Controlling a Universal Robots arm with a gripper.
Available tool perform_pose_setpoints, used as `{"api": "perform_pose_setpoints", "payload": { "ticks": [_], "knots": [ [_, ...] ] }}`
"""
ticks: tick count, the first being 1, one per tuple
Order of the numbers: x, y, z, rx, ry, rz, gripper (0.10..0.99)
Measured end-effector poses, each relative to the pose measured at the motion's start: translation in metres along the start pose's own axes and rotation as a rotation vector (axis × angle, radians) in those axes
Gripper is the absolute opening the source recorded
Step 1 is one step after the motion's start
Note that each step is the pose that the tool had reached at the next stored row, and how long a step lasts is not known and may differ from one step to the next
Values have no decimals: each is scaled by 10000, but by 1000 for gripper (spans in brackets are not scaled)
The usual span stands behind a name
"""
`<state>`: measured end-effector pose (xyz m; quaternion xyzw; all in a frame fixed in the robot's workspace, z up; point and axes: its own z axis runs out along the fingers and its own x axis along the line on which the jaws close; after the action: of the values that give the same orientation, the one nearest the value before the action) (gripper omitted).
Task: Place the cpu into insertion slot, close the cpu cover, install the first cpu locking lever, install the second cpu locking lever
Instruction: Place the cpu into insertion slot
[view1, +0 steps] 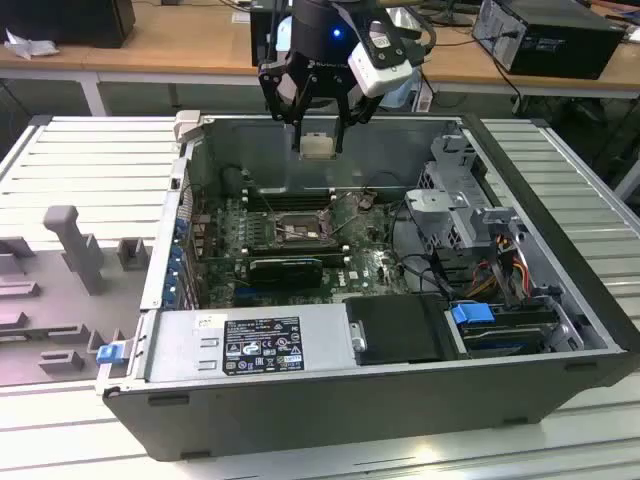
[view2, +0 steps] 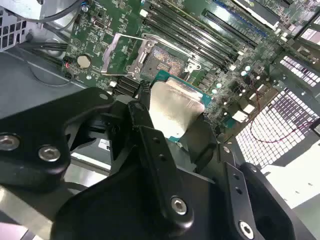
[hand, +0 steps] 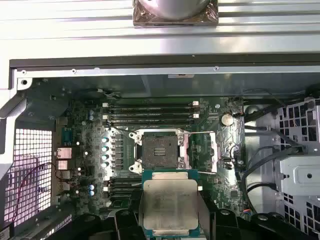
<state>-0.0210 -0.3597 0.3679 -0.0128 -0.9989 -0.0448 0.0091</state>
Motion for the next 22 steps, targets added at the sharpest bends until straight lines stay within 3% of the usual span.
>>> {"api": "perform_pose_setpoints", "payload": {
  "ticks": [4,22],
  "knots": [
    [0,0,0,-7,-30,346,525],
    [0,0,0,-19,-87,970,525]
  ]
}}
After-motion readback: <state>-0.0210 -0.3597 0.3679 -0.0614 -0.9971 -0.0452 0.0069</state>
